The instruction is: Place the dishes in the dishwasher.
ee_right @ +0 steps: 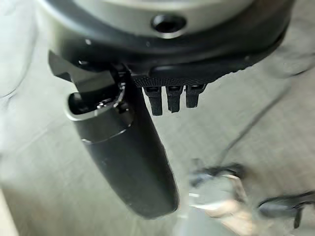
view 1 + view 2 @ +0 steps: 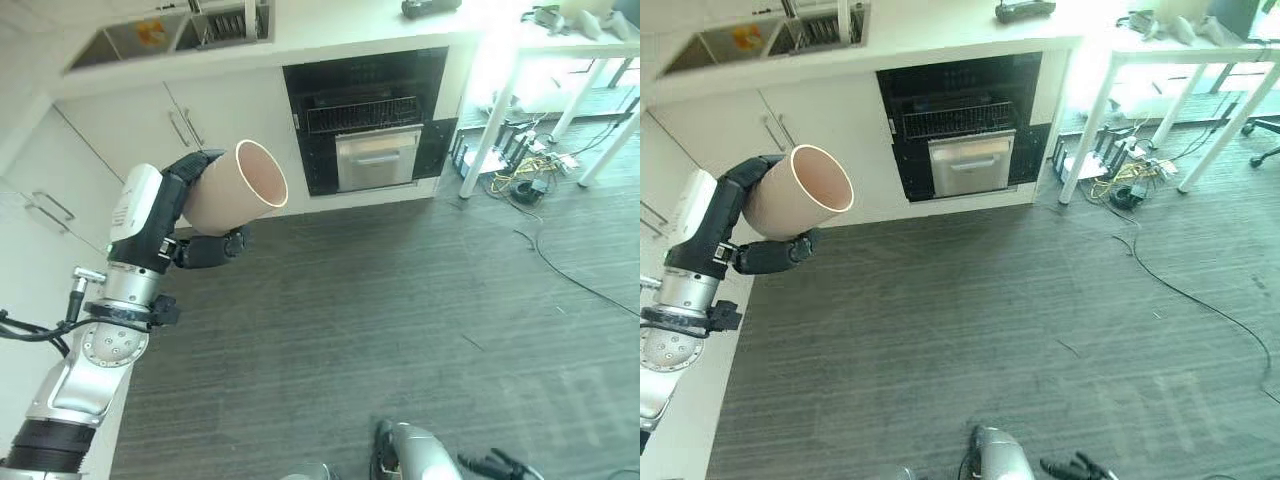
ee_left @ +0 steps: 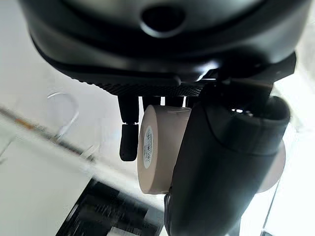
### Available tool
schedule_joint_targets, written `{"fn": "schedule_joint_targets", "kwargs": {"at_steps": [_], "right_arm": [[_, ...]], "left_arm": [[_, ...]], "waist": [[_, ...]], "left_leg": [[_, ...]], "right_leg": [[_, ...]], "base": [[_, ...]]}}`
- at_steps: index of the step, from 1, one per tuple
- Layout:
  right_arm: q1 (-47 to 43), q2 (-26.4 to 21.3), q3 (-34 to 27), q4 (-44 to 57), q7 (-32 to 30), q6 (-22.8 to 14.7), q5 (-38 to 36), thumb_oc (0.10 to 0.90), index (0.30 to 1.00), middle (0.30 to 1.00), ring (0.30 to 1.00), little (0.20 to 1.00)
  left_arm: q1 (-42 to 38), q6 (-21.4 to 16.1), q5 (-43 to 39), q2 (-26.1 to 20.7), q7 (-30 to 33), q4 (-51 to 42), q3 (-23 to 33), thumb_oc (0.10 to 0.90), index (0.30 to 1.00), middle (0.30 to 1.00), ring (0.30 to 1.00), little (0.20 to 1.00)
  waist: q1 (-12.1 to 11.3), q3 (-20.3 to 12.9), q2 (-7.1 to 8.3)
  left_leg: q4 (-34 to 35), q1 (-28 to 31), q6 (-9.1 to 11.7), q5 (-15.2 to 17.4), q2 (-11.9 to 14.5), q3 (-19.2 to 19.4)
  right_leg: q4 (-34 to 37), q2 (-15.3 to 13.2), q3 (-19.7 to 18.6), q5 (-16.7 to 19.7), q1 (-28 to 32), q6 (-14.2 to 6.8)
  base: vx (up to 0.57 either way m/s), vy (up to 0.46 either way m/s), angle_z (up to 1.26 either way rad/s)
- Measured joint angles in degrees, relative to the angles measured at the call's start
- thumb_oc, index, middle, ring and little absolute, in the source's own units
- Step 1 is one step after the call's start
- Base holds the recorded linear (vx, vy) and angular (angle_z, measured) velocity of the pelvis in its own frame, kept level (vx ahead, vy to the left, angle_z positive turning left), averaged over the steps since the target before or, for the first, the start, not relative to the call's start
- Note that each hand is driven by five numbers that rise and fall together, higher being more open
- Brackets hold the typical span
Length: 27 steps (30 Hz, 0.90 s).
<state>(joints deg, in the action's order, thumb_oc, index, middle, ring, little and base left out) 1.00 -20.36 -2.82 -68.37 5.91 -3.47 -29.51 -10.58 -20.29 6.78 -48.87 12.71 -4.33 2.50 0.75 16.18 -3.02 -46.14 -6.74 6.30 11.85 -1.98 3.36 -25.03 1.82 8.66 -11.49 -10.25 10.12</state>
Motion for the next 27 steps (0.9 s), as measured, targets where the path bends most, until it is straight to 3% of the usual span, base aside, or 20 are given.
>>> {"fn": "schedule_joint_targets", "kwargs": {"at_steps": [2,3,5,6,7,9,11,12,14,15,16,17,18,19,20,21,22,23,24,27], "right_arm": [[-1.9,0.0,-0.5,-2.5,-0.1,-0.1,-0.7,0.800,0.900,0.900,0.900,0.900],[-3.0,0.7,-1.3,-3.6,-0.1,-0.2,-1.2,0.800,0.900,0.900,0.900,0.900],[-4.2,1.0,-1.0,-3.6,-0.1,-0.3,-1.2,0.800,0.900,0.900,0.900,0.900],[-5.6,0.8,-0.3,-3.3,-0.2,-0.2,-1.3,0.800,0.900,0.900,0.900,0.900],[-6.3,0.6,0.3,-3.4,-0.4,-0.1,-1.3,0.800,0.900,0.900,0.900,0.900],[-6.9,0.2,0.4,-3.3,-0.8,0.2,-1.3,0.800,0.900,0.900,0.900,0.900],[-4.9,1.3,0.3,-3.4,-1.8,1.2,-1.2,0.800,0.900,0.900,0.900,0.900],[-3.4,1.4,0.2,-3.4,-2.6,1.7,-1.2,0.800,0.900,0.900,0.900,0.900],[-1.0,2.7,-1.1,-3.4,-3.5,2.4,-1.0,0.800,0.900,0.900,0.900,0.900],[-0.2,3.3,-1.4,-3.4,-3.8,2.5,-0.8,0.800,0.900,0.900,0.900,0.900],[0.9,4.7,-1.3,-3.0,-4.1,2.5,0.0,0.800,0.900,0.900,0.900,0.900],[1.5,5.2,-1.2,-2.5,-4.2,2.5,0.1,0.800,0.900,0.900,0.900,0.900],[2.4,6.7,-0.9,-1.1,-4.1,2.5,0.1,0.800,0.900,0.900,0.900,0.900],[2.0,6.7,-1.2,-1.0,-4.2,2.3,-0.3,0.800,0.900,0.900,0.900,0.900],[1.3,5.0,-1.0,-0.2,-4.1,1.3,0.1,0.800,0.900,0.900,0.900,0.900],[0.7,3.9,0.5,0.7,-4.1,1.3,0.1,0.800,0.900,0.900,0.900,0.900],[-1.0,5.4,0.5,-1.5,-3.6,0.8,0.1,0.800,0.900,0.900,0.900,0.900],[-1.9,3.8,-1.4,-3.6,-3.5,0.1,-0.2,0.800,0.900,0.900,0.900,0.900],[-2.9,3.5,-1.5,-4.5,-3.2,0.4,0.1,0.800,0.900,0.900,0.900,0.900],[-3.5,3.7,-2.4,-4.4,-2.3,1.9,0.3,0.800,0.900,0.900,0.900,0.900]], "left_arm": [[-0.6,-0.4,-1.3,-0.5,-1.9,-2.1,0.1,0.400,0.300,0.300,0.300,0.300],[-1.5,-1.1,-2.1,-0.7,-2.6,-1.8,0.1,0.400,0.300,0.300,0.300,0.300],[-1.8,-1.4,-2.1,-1.0,-3.3,0.3,0.1,0.400,0.300,0.300,0.300,0.300],[-1.7,-1.7,-2.0,-0.9,-3.3,2.3,0.1,0.400,0.300,0.300,0.300,0.300],[-1.5,-2.0,-1.9,0.0,-3.2,3.7,0.1,0.400,0.300,0.300,0.300,0.300],[0.4,-2.3,-0.8,2.2,-3.0,4.1,0.1,0.400,0.300,0.300,0.300,0.300],[5.7,-2.6,2.9,3.6,-3.0,3.5,0.2,0.400,0.300,0.300,0.300,0.300],[9.4,-2.8,3.6,3.5,-3.0,3.1,0.4,0.400,0.300,0.300,0.300,0.300],[10.8,-2.7,5.4,3.6,-3.2,3.2,0.5,0.400,0.300,0.300,0.300,0.300],[10.6,-2.7,5.5,3.4,-3.2,3.2,0.9,0.400,0.300,0.300,0.300,0.300],[9.5,-2.7,5.6,2.8,-3.2,3.7,1.5,0.400,0.300,0.300,0.300,0.300],[8.6,-2.5,5.5,2.4,-3.2,3.9,1.5,0.400,0.300,0.300,0.300,0.300],[5.6,-2.5,5.1,0.6,-3.0,4.1,1.5,0.400,0.300,0.300,0.300,0.300],[4.4,-2.5,5.0,-1.1,-3.0,4.3,1.6,0.400,0.300,0.300,0.300,0.300],[2.1,-2.4,4.7,-2.2,-2.8,5.0,1.7,0.400,0.300,0.300,0.300,0.300],[1.0,-2.3,4.7,-1.8,-1.9,5.6,1.2,0.400,0.300,0.300,0.300,0.300],[-1.7,-2.7,4.7,-7.4,-1.9,5.3,-0.7,0.400,0.300,0.300,0.300,0.300],[-2.1,-2.1,4.2,-7.7,-0.8,5.0,-0.6,0.400,0.300,0.300,0.300,0.300],[-2.1,-1.7,4.2,-8.7,-0.9,5.9,-0.7,0.400,0.300,0.300,0.300,0.300],[0.4,-0.3,2.6,-8.8,-0.8,7.4,-0.5,0.400,0.300,0.300,0.300,0.300]], "waist": [[-1.4,-0.1,-0.40],[-1.9,0.3,0.31],[-2.6,0.6,1.25],[-2.6,0.9,1.76],[-2.6,0.9,1.02],[-2.7,1.4,-1.28],[-3.8,0.9,0.36],[-4.4,0.0,0.14],[-4.5,-1.4,3.12],[-4.2,-1.4,3.19],[-3.5,-1.3,3.11],[-3.2,-1.3,3.18],[-1.8,-1.0,2.62],[-2.3,-0.5,1.63],[-1.8,0.4,-0.35],[-1.8,1.5,-1.59],[-1.1,2.4,3.55],[-2.9,2.7,1.11],[-2.5,2.6,1.59],[-2.6,2.5,1.88]], "left_leg": [[-9.3,-7.4,-2.1,-0.6,2.3,3.6],[-3.8,-10.6,-4.4,0.4,2.0,3.5],[17.7,-10.0,-6.5,-1.4,-1.0,2.0],[31.3,-9.7,-6.1,-5.1,-2.6,0.6],[41.6,-10.8,-4.9,-8.1,-3.2,-2.2],[36.4,-18.9,-2.9,-9.7,-2.1,-6.0],[28.1,-17.7,-5.8,-7.7,-2.0,-2.7],[28.4,-12.9,-7.2,-8.4,-1.7,-3.2],[27.5,-10.8,-6.9,-9.4,-4.4,-0.6],[27.7,-9.1,-10.0,-11.1,-5.3,0.5],[26.5,-6.9,-13.7,-10.1,-6.2,0.6],[26.5,-6.2,-13.9,-10.1,-6.4,0.0],[28.9,-3.3,-14.1,-9.9,-7.3,-0.7],[30.8,-1.3,-14.4,-10.1,-7.2,-0.8],[34.4,2.9,-11.7,-9.0,-7.1,-0.9],[34.3,4.1,3.9,-7.0,-6.1,-0.6],[15.8,-3.8,-9.7,-3.5,-6.7,-4.1],[19.5,-1.2,-9.8,0.7,-2.4,-8.3],[19.6,-1.0,-9.9,1.0,-2.5,-8.4],[23.8,3.9,-9.6,1.2,-3.2,-8.6]], "right_leg": [[1.5,0.1,-0.4,-0.8,3.6,-0.6],[4.9,-0.2,-0.6,-0.9,7.3,-1.9],[9.2,-0.8,-2.4,-1.3,13.0,-4.0],[11.5,-0.7,-3.7,-1.7,15.8,-4.6],[13.4,-0.2,-4.7,-2.0,18.1,-5.0],[15.1,1.4,-6.8,-3.8,21.5,-5.6],[15.8,-1.2,-7.7,-7.7,28.0,-6.9],[13.7,-1.6,-8.1,-9.1,30.2,-8.1],[8.7,-6.1,-6.6,-9.0,29.7,-10.9],[5.9,-7.3,-5.3,-6.5,30.0,-13.5],[-4.8,-8.5,-4.8,-2.6,26.6,-17.7],[-12.4,-8.8,-4.9,-1.8,23.7,-18.7],[-27.4,-9.0,-4.6,-1.9,13.9,-18.0],[-29.8,-9.0,-3.5,-2.6,9.4,-16.8],[-27.0,-9.7,0.7,-4.6,2.4,-13.2],[-16.1,-7.8,1.4,-4.4,1.1,-10.4],[-2.3,-14.0,-1.8,2.8,-1.2,-12.9],[8.8,-12.8,-6.4,2.9,-0.8,-16.4],[11.4,-13.3,-7.0,4.3,-1.4,-16.4],[7.1,-11.8,-9.3,6.1,-2.2,-16.7]], "base": [[0.29,-0.036,0.35],[0.37,0.050,0.03],[0.42,0.076,-0.22],[0.39,0.080,-0.47],[0.35,0.089,-0.59],[0.46,0.181,-0.78],[0.44,0.180,-1.10],[0.38,0.130,-0.98],[0.38,0.146,-0.71],[0.34,0.146,-0.44],[0.20,0.082,-0.13],[0.14,0.037,0.25],[0.13,-0.022,0.20],[0.21,-0.145,0.06],[0.20,-0.165,-0.19],[0.30,-0.359,0.25],[0.34,-0.481,0.21],[0.40,-0.562,0.29],[0.31,-0.469,0.00],[0.31,-0.458,0.11]]}}
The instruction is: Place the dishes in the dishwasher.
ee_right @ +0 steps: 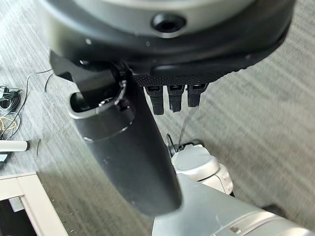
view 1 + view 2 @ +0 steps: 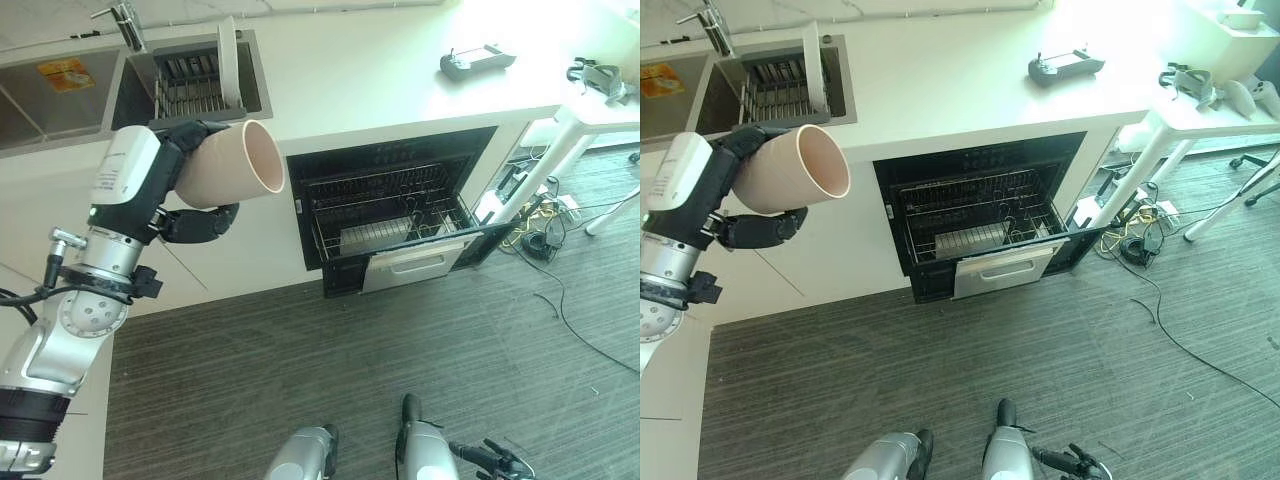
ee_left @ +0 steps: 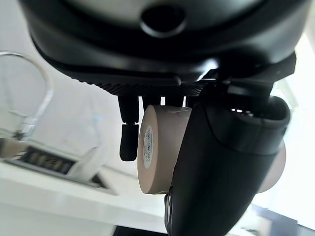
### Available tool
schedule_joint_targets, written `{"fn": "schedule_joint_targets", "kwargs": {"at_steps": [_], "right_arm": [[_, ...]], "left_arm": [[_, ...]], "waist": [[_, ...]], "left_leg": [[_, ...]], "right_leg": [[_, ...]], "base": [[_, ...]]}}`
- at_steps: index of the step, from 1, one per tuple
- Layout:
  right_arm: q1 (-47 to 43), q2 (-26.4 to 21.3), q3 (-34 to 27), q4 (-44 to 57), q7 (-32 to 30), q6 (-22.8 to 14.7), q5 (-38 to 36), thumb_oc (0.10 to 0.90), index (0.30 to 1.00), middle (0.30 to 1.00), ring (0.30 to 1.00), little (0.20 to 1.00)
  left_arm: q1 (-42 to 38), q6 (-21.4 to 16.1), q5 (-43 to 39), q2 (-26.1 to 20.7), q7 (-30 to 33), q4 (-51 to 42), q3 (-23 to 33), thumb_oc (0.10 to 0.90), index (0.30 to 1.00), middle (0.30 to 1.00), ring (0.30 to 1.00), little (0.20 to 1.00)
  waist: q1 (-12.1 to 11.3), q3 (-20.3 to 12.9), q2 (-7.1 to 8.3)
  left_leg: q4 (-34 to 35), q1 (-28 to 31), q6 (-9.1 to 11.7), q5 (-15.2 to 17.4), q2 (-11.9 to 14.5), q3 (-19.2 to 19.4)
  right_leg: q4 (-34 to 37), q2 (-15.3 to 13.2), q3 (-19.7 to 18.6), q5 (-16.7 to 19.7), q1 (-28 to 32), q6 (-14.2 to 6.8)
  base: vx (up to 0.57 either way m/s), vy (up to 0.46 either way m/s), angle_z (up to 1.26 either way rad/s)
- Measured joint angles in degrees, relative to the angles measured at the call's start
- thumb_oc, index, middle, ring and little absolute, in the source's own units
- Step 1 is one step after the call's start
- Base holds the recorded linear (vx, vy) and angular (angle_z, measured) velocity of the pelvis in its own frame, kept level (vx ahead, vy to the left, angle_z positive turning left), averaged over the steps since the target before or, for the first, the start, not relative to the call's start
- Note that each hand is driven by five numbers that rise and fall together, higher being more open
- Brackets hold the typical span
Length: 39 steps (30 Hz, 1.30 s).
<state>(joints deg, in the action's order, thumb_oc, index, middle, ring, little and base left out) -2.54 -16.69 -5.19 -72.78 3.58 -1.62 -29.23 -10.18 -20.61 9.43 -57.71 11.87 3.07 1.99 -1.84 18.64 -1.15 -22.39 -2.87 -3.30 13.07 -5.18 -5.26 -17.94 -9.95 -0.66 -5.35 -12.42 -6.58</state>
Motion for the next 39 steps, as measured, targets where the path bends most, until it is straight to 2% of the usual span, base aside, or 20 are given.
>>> {"fn": "schedule_joint_targets", "kwargs": {"at_steps": [2,3,4,8,10,11,13,14,16,21,24,25,27,28,29,31,32,35,37,39], "right_arm": [[0.0,0.8,0.5,0.0,1.2,0.8,0.6,0.800,0.900,0.900,0.900,0.900],[-0.3,0.7,1.6,0.1,1.1,1.0,2.2,0.800,0.900,0.900,0.900,0.900],[0.6,0.5,2.4,0.2,1.1,0.7,2.3,0.800,0.900,0.900,0.900,0.900],[2.3,-1.3,3.2,0.4,0.7,0.0,2.0,0.800,0.900,0.900,0.900,0.900],[2.5,-2.9,1.3,0.3,-0.3,-0.5,1.9,0.800,0.900,0.900,0.900,0.900],[2.3,-2.6,1.0,0.1,-0.8,-0.9,1.3,0.800,0.900,0.900,0.900,0.900],[0.9,-3.5,0.4,0.1,-1.0,-1.9,0.9,0.800,0.900,0.900,0.900,0.900],[0.9,-3.4,0.8,0.8,-1.1,-2.1,-0.2,0.800,0.900,0.900,0.900,0.900],[1.0,-3.3,1.8,1.9,-0.8,-2.0,-1.0,0.800,0.900,0.900,0.900,0.900],[3.2,0.0,1.7,2.0,-1.2,-1.6,-2.3,0.800,0.900,0.900,0.900,0.900],[4.4,0.7,1.7,1.2,-1.8,-1.5,-2.2,0.800,0.900,0.900,0.900,0.900],[4.9,0.9,1.7,1.4,-2.2,-1.5,-1.5,0.800,0.900,0.900,0.900,0.900],[4.9,0.9,1.7,3.3,-2.9,-1.5,-0.2,0.800,0.900,0.900,0.900,0.900],[4.9,1.0,1.8,3.7,-2.8,-1.3,-0.2,0.800,0.900,0.900,0.900,0.900],[4.8,0.9,1.6,3.2,-2.6,-1.2,-0.2,0.800,0.900,0.900,0.900,0.900],[4.6,1.0,1.6,0.9,-2.2,-2.0,-0.2,0.800,0.900,0.900,0.900,0.900],[3.8,1.0,1.3,-1.7,-1.5,-1.7,-0.1,0.800,0.900,0.900,0.900,0.900],[4.7,1.4,0.5,-2.7,-0.6,-1.5,0.1,0.800,0.900,0.900,0.900,0.900],[5.0,1.6,0.7,-2.0,0.2,-1.9,2.3,0.800,0.900,0.900,0.900,0.900],[5.8,1.0,1.2,-1.7,0.4,-2.4,2.1,0.800,0.900,0.900,0.900,0.900]], "left_arm": [[3.0,0.4,-0.3,0.2,0.0,-0.8,0.9,0.400,0.300,0.300,0.300,0.300],[5.3,1.1,-0.6,0.9,0.0,-2.2,2.4,0.400,0.300,0.300,0.300,0.300],[7.7,1.9,-1.5,3.0,-0.1,-5.0,3.4,0.400,0.300,0.300,0.300,0.300],[5.6,3.0,-2.4,2.0,-1.8,-8.3,3.8,0.400,0.300,0.300,0.300,0.300],[2.5,2.8,-2.4,2.0,-4.0,-8.3,3.7,0.400,0.300,0.300,0.300,0.300],[1.2,2.5,-2.6,2.0,-3.9,-8.4,3.7,0.400,0.300,0.300,0.300,0.300],[-0.3,2.3,-3.6,2.1,-3.9,-8.4,3.7,0.400,0.300,0.300,0.300,0.300],[0.0,2.0,-3.7,2.7,-3.9,-8.4,3.7,0.400,0.300,0.300,0.300,0.300],[1.2,1.2,-3.6,2.9,-3.9,-8.4,3.5,0.400,0.300,0.300,0.300,0.300],[2.5,0.5,-3.5,4.8,-4.0,-9.3,2.5,0.400,0.300,0.300,0.300,0.300],[2.6,0.5,-3.4,4.8,-4.0,-9.6,2.8,0.400,0.300,0.300,0.300,0.300],[2.6,0.6,-3.2,4.9,-3.9,-9.7,2.9,0.400,0.300,0.300,0.300,0.300],[2.5,0.7,-1.7,5.0,-3.9,-9.7,2.5,0.400,0.300,0.300,0.300,0.300],[2.0,0.6,-1.6,5.1,-3.7,-9.2,1.9,0.400,0.300,0.300,0.300,0.300],[2.0,0.7,-1.5,5.1,-3.7,-9.0,1.2,0.400,0.300,0.300,0.300,0.300],[2.1,0.8,-0.2,5.0,-3.5,-9.1,0.4,0.400,0.300,0.300,0.300,0.300],[1.7,1.5,0.0,3.8,-2.3,-8.5,0.2,0.400,0.300,0.300,0.300,0.300],[2.8,4.4,-0.2,2.6,-1.7,-6.2,0.5,0.400,0.300,0.300,0.300,0.300],[7.1,5.6,-1.7,1.8,-1.1,-7.4,3.5,0.400,0.300,0.300,0.300,0.300],[5.2,5.5,-2.3,2.8,-1.5,-7.7,2.3,0.400,0.300,0.300,0.300,0.300]], "waist": [[-0.3,-0.2,0.09],[-0.6,-0.3,-0.09],[-1.2,-0.9,-0.55],[-1.2,-2.1,1.16],[0.6,-2.1,1.10],[0.3,-2.1,0.87],[0.2,-2.0,-0.49],[0.7,-2.1,-2.22],[0.9,-3.3,-5.21],[1.3,-3.4,-4.65],[1.0,-4.3,-3.43],[1.4,-4.4,-3.15],[2.2,-4.1,-2.41],[2.8,-3.9,-1.74],[2.9,-3.9,-1.92],[2.5,-3.6,-2.40],[1.7,-3.6,-0.93],[0.4,-3.1,-0.88],[-0.1,-3.1,-0.19],[1.6,-3.0,0.85]], "left_leg": [[4.2,4.7,0.6,0.3,0.7,-0.4],[5.7,6.4,1.3,0.7,1.5,-0.6],[4.4,6.5,3.1,0.4,4.6,2.1],[2.0,3.9,7.3,-2.3,8.0,7.6],[1.7,0.9,6.4,-2.2,9.2,16.0],[2.5,-1.0,5.6,-1.9,8.1,16.7],[2.7,-5.7,4.0,-2.5,6.0,14.5],[3.1,-6.3,1.9,-4.2,6.4,13.8],[6.0,-6.2,1.4,-10.2,7.8,10.4],[10.6,-4.4,2.3,-11.0,4.8,15.0],[9.6,-4.0,-0.1,-9.4,3.7,16.1],[8.6,-4.0,-1.5,-8.4,3.7,16.0],[5.8,-4.0,-3.7,-6.9,3.3,15.7],[4.1,-4.2,-2.8,-5.9,2.9,15.3],[3.6,-4.4,-1.8,-5.3,3.0,14.7],[4.1,-4.6,-1.2,-5.0,3.1,12.7],[2.7,-6.3,-1.1,-4.7,2.2,11.1],[-0.4,-7.4,-0.3,-3.0,3.5,9.2],[2.5,-6.3,1.9,-4.9,6.1,7.8],[8.7,-5.0,4.6,-9.6,6.2,8.4]], "right_leg": [[-0.9,1.8,3.2,-0.7,3.9,0.8],[-1.8,2.8,6.6,-1.9,5.3,3.1],[1.5,4.6,9.6,-0.6,8.8,4.9],[1.0,5.7,13.5,-3.0,9.8,7.9],[2.9,4.5,16.6,-3.6,12.2,8.9],[3.9,4.5,16.6,-3.6,13.1,9.0],[4.5,4.7,17.0,-3.5,13.5,8.7],[4.3,5.7,17.4,-3.6,14.4,8.4],[2.7,7.5,16.7,-5.6,14.9,7.5],[0.5,2.5,16.3,-8.0,12.5,7.8],[-0.3,1.5,15.4,-9.2,12.5,6.3],[0.1,1.9,15.2,-7.2,13.3,4.0],[-21.9,-1.5,11.7,-6.2,3.4,-0.1],[-30.1,-2.6,8.8,-6.7,-0.9,0.3],[-28.2,-2.8,8.0,-7.1,-1.7,0.6],[-9.0,-2.7,8.1,-6.8,1.6,0.9],[1.3,-3.4,4.2,-4.5,3.1,-0.9],[0.4,-1.7,4.2,-3.8,5.1,0.7],[-0.7,0.5,9.9,-5.5,6.0,3.8],[3.1,1.2,13.3,-1.0,9.4,2.4]], "base": [[0.37,-0.616,0.17],[0.29,-0.680,0.09],[0.15,-0.462,0.17],[0.09,-0.279,0.51],[0.07,-0.020,0.92],[0.02,0.046,0.62],[0.07,0.058,0.14],[0.05,0.080,-0.07],[0.03,0.086,-0.25],[0.03,0.127,0.04],[0.05,0.100,-0.15],[-0.02,-0.024,-0.15],[0.03,-0.280,0.10],[0.13,-0.559,0.39],[0.13,-0.543,0.52],[0.15,-0.607,0.50],[0.19,-0.690,0.60],[0.17,-0.660,0.44],[0.10,-0.585,0.27],[0.02,-0.362,1.23]]}}
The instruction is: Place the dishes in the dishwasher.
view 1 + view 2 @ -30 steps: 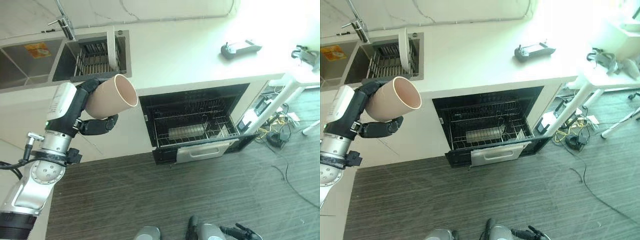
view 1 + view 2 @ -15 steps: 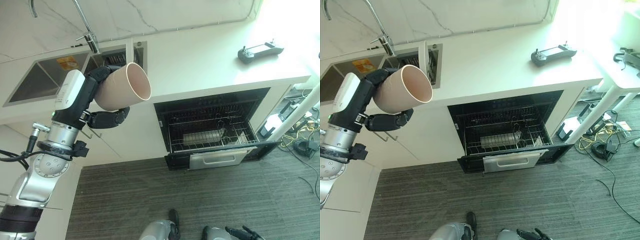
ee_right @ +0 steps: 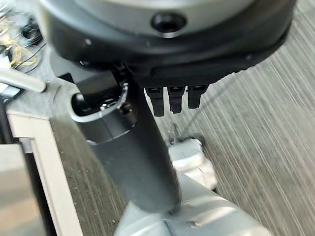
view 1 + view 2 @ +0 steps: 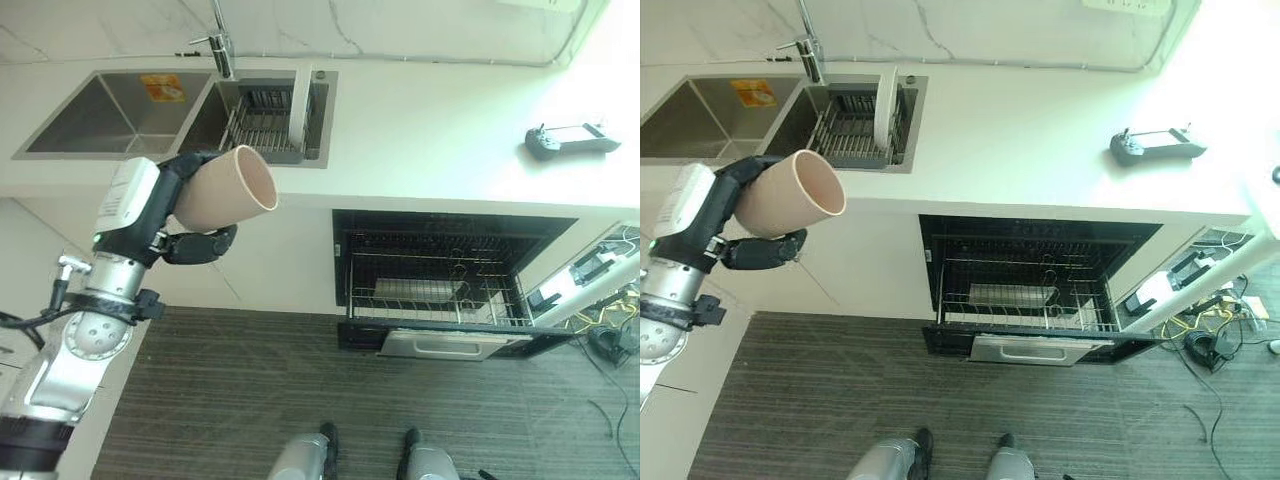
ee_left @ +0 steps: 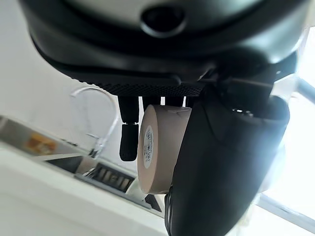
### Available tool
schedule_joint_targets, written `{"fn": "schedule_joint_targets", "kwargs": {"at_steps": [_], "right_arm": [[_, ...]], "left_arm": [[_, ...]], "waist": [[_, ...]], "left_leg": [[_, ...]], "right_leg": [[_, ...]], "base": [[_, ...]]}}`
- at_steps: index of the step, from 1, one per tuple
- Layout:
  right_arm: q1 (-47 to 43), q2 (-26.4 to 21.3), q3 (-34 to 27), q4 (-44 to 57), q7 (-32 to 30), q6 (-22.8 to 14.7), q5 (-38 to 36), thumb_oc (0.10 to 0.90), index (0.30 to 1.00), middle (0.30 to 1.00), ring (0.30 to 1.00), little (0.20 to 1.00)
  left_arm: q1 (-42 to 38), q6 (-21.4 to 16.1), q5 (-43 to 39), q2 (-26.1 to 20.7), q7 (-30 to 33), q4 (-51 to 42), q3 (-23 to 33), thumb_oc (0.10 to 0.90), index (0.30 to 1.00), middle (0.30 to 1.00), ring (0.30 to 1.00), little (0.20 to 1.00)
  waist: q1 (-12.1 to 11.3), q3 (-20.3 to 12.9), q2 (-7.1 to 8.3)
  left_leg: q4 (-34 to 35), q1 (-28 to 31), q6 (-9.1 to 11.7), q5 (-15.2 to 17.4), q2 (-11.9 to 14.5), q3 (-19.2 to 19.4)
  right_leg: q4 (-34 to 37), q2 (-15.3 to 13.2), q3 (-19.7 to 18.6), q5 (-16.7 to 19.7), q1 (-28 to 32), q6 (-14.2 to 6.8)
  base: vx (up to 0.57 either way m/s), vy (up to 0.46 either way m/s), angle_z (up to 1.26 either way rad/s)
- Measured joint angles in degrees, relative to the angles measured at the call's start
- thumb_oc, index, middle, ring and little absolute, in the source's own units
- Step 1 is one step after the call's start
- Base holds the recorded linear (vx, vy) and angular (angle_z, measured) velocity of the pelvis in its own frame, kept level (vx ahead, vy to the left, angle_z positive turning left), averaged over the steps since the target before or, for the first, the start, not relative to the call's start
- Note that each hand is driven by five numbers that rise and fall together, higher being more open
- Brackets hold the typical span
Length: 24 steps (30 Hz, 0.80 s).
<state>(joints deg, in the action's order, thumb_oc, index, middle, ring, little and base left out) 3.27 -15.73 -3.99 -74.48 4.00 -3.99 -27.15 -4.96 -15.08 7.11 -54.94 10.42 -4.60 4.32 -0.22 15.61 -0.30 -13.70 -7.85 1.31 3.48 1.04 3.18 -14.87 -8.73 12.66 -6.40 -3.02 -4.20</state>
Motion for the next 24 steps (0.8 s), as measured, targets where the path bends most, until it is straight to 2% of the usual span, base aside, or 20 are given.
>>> {"fn": "schedule_joint_targets", "kwargs": {"at_steps": [1,2,3,4,5,6,8,10,11,12,13,15,16,17,18,20,21,22,23,24], "right_arm": [[0.7,-0.5,0.0,0.4,0.0,-0.1,-0.1,0.800,0.900,0.900,0.900,0.900],[1.0,-0.7,0.4,0.6,-0.5,0.2,-0.1,0.800,0.900,0.900,0.900,0.900],[0.9,-0.9,0.9,0.5,-1.5,0.3,-0.2,0.800,0.900,0.900,0.900,0.900],[0.1,-1.7,0.3,1.1,-2.3,0.2,-1.1,0.800,0.900,0.900,0.900,0.900],[-1.2,-3.0,-0.4,1.8,-3.4,0.6,-2.1,0.800,0.900,0.900,0.900,0.900],[-2.3,-2.8,-0.2,2.0,-3.7,0.7,-2.4,0.800,0.900,0.900,0.900,0.900],[-3.7,-2.5,0.4,3.3,-4.5,1.2,-2.4,0.800,0.900,0.900,0.900,0.900],[-4.0,-1.1,1.9,3.3,-4.6,1.7,-2.2,0.800,0.900,0.900,0.900,0.900],[-5.3,0.2,1.1,3.1,-6.0,1.6,-2.3,0.800,0.900,0.900,0.900,0.900],[-5.1,1.6,-0.7,4.8,-5.4,2.6,-2.3,0.800,0.900,0.900,0.900,0.900],[-3.4,2.4,-0.1,5.8,-4.9,2.0,-2.3,0.800,0.900,0.900,0.900,0.900],[-3.1,1.9,0.4,3.5,-4.9,1.4,-2.3,0.800,0.900,0.900,0.900,0.900],[-3.7,1.2,-0.3,1.4,-4.8,1.0,-2.1,0.800,0.900,0.900,0.900,0.900],[-4.0,1.0,-0.7,0.2,-4.7,1.0,-2.0,0.800,0.900,0.900,0.900,0.900],[-3.7,1.0,0.0,0.2,-4.5,1.2,-2.0,0.800,0.900,0.900,0.900,0.900],[-3.1,0.7,1.3,0.2,-3.1,1.3,0.3,0.800,0.900,0.900,0.900,0.900],[-2.5,0.4,1.3,0.4,-2.4,1.3,0.5,0.800,0.900,0.900,0.900,0.900],[-1.1,0.6,1.6,1.0,-2.0,0.6,1.0,0.800,0.900,0.900,0.900,0.900],[-0.6,0.2,1.5,0.9,-2.0,0.6,1.2,0.800,0.900,0.900,0.900,0.900],[-0.4,-0.5,1.5,0.4,-1.7,0.6,1.2,0.800,0.900,0.900,0.900,0.900]], "left_arm": [[-3.0,-0.3,0.0,1.2,-0.6,-0.5,-1.7,0.400,0.300,0.300,0.300,0.300],[-5.1,-0.4,0.1,2.2,-0.9,-1.7,-2.1,0.400,0.300,0.300,0.300,0.300],[-7.0,-0.5,0.2,4.6,-0.9,-2.4,-2.5,0.400,0.300,0.300,0.300,0.300],[-7.6,-1.5,1.2,8.0,-0.8,-3.0,-4.0,0.400,0.300,0.300,0.300,0.300],[-6.3,-2.4,2.9,9.0,-0.8,-4.2,-4.1,0.400,0.300,0.300,0.300,0.300],[-4.5,-3.1,3.7,8.9,-0.8,-4.9,-3.8,0.400,0.300,0.300,0.300,0.300],[-2.3,-3.8,5.8,9.1,-1.1,-4.9,-4.1,0.400,0.300,0.300,0.300,0.300],[-2.8,-3.9,7.4,9.1,-0.8,-4.4,-4.0,0.400,0.300,0.300,0.300,0.300],[-2.6,-4.9,9.3,9.5,0.6,-3.7,-2.8,0.400,0.300,0.300,0.300,0.300],[-2.0,-5.1,10.2,8.6,0.5,-2.4,-2.2,0.400,0.300,0.300,0.300,0.300],[-2.2,-4.1,11.5,8.9,0.3,-0.4,-3.2,0.400,0.300,0.300,0.300,0.300],[-1.8,-3.7,11.6,8.7,0.4,0.2,-3.3,0.400,0.300,0.300,0.300,0.300],[-1.9,-3.4,11.5,7.8,0.7,0.2,-2.9,0.400,0.300,0.300,0.300,0.300],[-1.8,-2.5,11.4,5.7,0.8,0.3,-2.9,0.400,0.300,0.300,0.300,0.300],[-2.0,-2.5,11.2,3.2,1.2,1.7,-2.9,0.400,0.300,0.300,0.300,0.300],[0.0,-1.8,9.7,2.2,2.3,2.9,-1.1,0.400,0.300,0.300,0.300,0.300],[1.9,-1.3,8.4,2.3,2.8,2.1,-0.4,0.400,0.300,0.300,0.300,0.300],[4.1,-1.3,7.7,2.0,2.6,0.5,0.5,0.400,0.300,0.300,0.300,0.300],[4.1,-1.3,6.5,2.1,2.6,-0.4,0.5,0.400,0.300,0.300,0.300,0.300],[3.6,-1.3,5.9,2.0,1.9,-1.2,0.5,0.400,0.300,0.300,0.300,0.300]], "waist": [[2.4,0.0,-0.22],[1.6,0.3,-0.57],[-0.9,0.4,-0.40],[-1.3,0.3,-1.12],[-1.5,0.3,-2.37],[-1.6,0.1,-3.52],[-1.5,-0.1,-3.92],[-0.5,0.0,-4.04],[-0.4,0.5,-4.45],[-1.5,1.8,-4.95],[0.0,1.4,-4.72],[-0.5,0.8,-4.68],[-1.0,0.7,-4.49],[-1.3,0.7,-4.55],[-1.4,0.5,-4.18],[-1.5,-0.3,-2.75],[-1.7,-0.4,-2.56],[-1.7,-1.3,-2.41],[-1.6,-1.5,-2.49],[-1.7,-1.6,-2.68]], "left_leg": [[3.9,0.6,-1.0,-4.3,2.0,8.8],[5.5,1.2,-2.8,-5.2,3.3,13.0],[3.9,0.8,-1.3,-4.3,4.4,14.1],[2.0,1.0,0.0,-2.5,2.8,14.4],[2.9,1.9,-0.7,-1.1,-0.4,9.9],[5.0,3.5,-3.7,-1.3,-1.4,7.6],[5.0,4.3,-3.3,-1.1,-1.3,4.8],[2.9,3.6,-3.3,0.0,-1.7,4.3],[-6.7,-1.1,-5.5,5.7,-2.0,0.9],[-5.9,1.3,-5.3,5.9,-1.3,-1.1],[-7.1,2.1,-5.5,6.5,-1.2,-2.0],[-6.8,2.6,-5.1,7.0,-0.9,-1.4],[-6.9,2.4,-4.6,7.2,-0.5,-1.3],[-7.7,2.1,-4.0,7.7,0.2,-1.2],[-8.2,1.9,-2.9,8.1,1.0,-1.4],[-7.4,2.7,-0.7,7.9,2.7,-0.5],[-6.5,3.1,0.2,7.6,3.7,0.0],[-5.9,3.1,1.9,7.3,5.5,-0.5],[-4.5,3.2,3.3,6.7,6.9,-1.5],[-2.8,3.9,4.0,5.7,7.7,-2.0]], "right_leg": [[0.9,0.0,4.5,-0.7,1.6,0.5],[-0.2,0.8,5.7,-2.0,0.8,1.5],[-2.6,1.4,4.8,-4.3,-0.5,2.5],[-4.5,1.1,4.9,-6.0,-0.2,2.9],[-4.7,1.4,3.5,-5.8,-0.6,2.9],[-4.8,2.6,2.3,-5.3,-0.9,3.7],[-5.2,3.1,0.4,-5.3,-0.8,3.6],[-5.4,4.2,0.8,-4.8,-0.9,3.0],[-14.2,3.8,0.8,-4.4,-4.9,1.5],[-24.7,3.8,-1.8,-3.6,-9.7,-1.9],[-25.2,2.3,-2.1,-5.5,-9.2,0.1],[-17.7,-1.9,-1.0,-6.1,-7.9,0.1],[-9.0,-3.6,-1.2,-5.0,-6.3,-0.8],[-1.2,-3.8,-2.1,-3.4,-4.1,-1.6],[0.5,-3.9,-3.5,-2.8,-3.6,-2.4],[-1.8,-3.7,-1.9,-2.3,-3.6,-2.5],[-4.1,-3.0,-1.2,-2.8,-4.2,-2.0],[-3.0,-0.9,-2.1,-0.7,-4.2,-1.2],[-3.9,0.5,-1.4,0.5,-4.5,-0.4],[-4.7,1.7,-0.7,-0.7,-4.5,1.0]], "base": [[0.01,-0.229,1.74],[0.03,-0.130,1.01],[0.08,-0.034,0.10],[0.05,-0.002,-0.35],[0.04,0.009,-0.45],[-0.03,0.000,-0.58],[0.07,0.012,-0.58],[0.14,-0.068,-0.19],[0.01,-0.214,-0.65],[0.03,-0.260,-0.35],[0.05,-0.392,-0.25],[0.07,-0.439,0.05],[0.07,-0.476,-0.24],[0.07,-0.459,-0.28],[0.08,-0.530,-0.27],[0.07,-0.460,-0.25],[0.06,-0.300,-0.17],[0.07,-0.266,0.08],[0.06,-0.242,0.18],[0.05,-0.169,0.33]]}}
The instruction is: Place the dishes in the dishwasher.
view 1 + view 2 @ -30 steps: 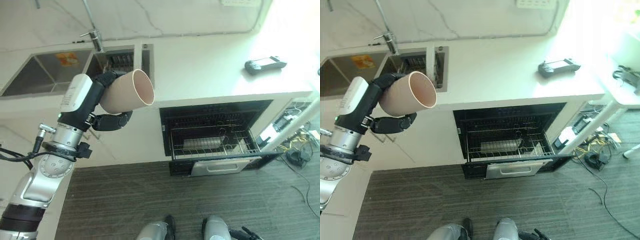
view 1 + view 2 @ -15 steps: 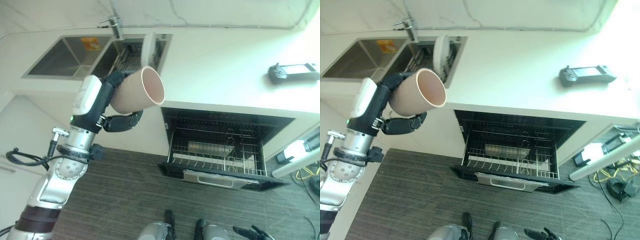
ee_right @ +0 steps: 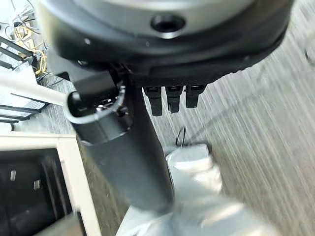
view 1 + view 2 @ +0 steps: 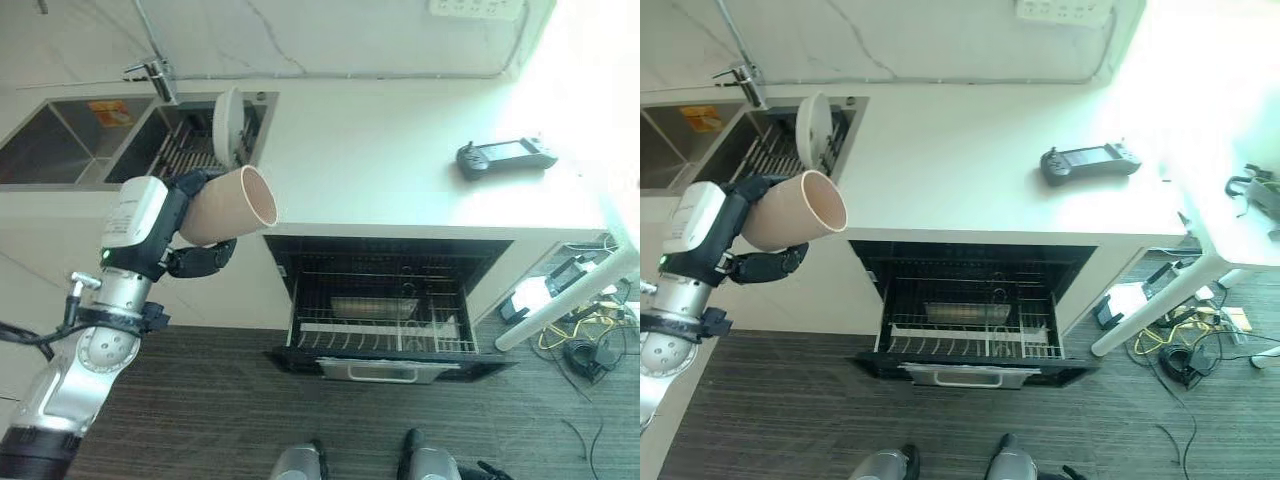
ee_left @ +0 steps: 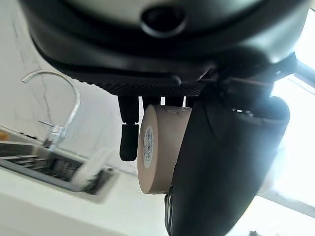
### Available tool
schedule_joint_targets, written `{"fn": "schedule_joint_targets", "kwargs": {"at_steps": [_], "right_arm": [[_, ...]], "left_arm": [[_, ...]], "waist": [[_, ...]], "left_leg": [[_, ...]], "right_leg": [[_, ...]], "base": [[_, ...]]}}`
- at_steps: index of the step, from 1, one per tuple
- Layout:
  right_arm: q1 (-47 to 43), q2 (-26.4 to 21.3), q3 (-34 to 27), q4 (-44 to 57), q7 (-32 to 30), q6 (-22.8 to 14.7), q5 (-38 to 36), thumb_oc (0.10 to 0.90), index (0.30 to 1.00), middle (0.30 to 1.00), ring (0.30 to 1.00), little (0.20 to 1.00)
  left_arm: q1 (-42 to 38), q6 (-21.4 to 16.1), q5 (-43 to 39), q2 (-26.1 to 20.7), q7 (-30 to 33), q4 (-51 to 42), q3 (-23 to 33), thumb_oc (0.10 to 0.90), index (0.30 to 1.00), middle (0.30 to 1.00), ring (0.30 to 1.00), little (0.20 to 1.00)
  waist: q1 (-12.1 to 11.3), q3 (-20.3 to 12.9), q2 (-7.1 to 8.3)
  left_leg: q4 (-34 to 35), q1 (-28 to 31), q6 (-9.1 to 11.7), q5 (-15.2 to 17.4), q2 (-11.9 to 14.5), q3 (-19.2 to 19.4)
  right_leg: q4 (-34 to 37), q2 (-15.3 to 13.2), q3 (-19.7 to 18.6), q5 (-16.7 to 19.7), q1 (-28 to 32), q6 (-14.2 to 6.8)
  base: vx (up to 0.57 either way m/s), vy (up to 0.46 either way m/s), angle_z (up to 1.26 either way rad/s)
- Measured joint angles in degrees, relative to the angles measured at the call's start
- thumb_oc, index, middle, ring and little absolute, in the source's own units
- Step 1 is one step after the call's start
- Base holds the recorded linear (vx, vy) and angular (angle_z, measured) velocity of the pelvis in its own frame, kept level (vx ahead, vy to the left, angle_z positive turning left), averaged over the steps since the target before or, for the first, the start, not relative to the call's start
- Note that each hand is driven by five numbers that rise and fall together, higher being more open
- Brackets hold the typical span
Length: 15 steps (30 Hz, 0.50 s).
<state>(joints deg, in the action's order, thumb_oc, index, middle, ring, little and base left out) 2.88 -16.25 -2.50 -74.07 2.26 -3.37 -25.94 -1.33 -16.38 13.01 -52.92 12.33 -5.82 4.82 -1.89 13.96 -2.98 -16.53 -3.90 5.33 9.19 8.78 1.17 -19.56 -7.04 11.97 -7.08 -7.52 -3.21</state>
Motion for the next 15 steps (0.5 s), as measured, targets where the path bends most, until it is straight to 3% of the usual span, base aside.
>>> {"fn": "schedule_joint_targets", "kwargs": {"at_steps": [2,6,9,15], "right_arm": [[0.6,-1.8,-0.1,-0.2,-0.5,-0.3,-0.1,0.800,0.900,0.900,0.900,0.900],[-1.7,-4.8,-0.8,-0.5,-1.7,-0.2,-3.5,0.800,0.900,0.900,0.900,0.900],[-1.7,-3.3,-1.7,-0.4,-1.3,-0.3,-4.7,0.800,0.900,0.900,0.900,0.900],[-0.5,1.2,-1.4,-0.8,-1.8,-0.8,-8.0,0.800,0.900,0.900,0.900,0.900]], "left_arm": [[-3.1,-0.5,-1.7,-0.1,-1.9,-0.8,-0.7,0.400,0.300,0.300,0.300,0.300],[-7.1,-3.2,-3.7,0.5,-2.9,-2.9,-2.1,0.400,0.300,0.300,0.300,0.300],[-7.0,-4.5,-3.6,2.7,-3.2,-3.4,-2.9,0.400,0.300,0.300,0.300,0.300],[-6.9,-3.4,-4.2,7.2,-5.6,-3.0,-3.6,0.400,0.300,0.300,0.300,0.300]], "waist": [[0.4,-0.4,-0.50],[0.9,-1.1,-1.84],[1.8,-1.6,-2.58],[1.8,-1.7,-2.58]], "left_leg": [[0.7,-0.1,-0.8,-2.1,1.2,1.0],[1.2,-2.7,-1.1,-2.3,-2.0,2.0],[3.4,-1.5,-0.1,-4.9,-2.3,3.7],[4.1,0.2,-1.6,-4.4,-3.5,6.3]], "right_leg": [[-1.1,0.8,2.0,-1.1,0.0,2.2],[0.2,1.6,2.3,-0.9,0.7,3.8],[-0.4,1.2,1.4,-1.4,0.8,3.2],[0.8,0.3,-0.5,-0.7,1.0,1.8]], "base": [[0.04,-0.060,0.41],[0.04,0.056,-0.07],[0.05,0.037,-0.13],[0.04,0.022,-0.17]]}}
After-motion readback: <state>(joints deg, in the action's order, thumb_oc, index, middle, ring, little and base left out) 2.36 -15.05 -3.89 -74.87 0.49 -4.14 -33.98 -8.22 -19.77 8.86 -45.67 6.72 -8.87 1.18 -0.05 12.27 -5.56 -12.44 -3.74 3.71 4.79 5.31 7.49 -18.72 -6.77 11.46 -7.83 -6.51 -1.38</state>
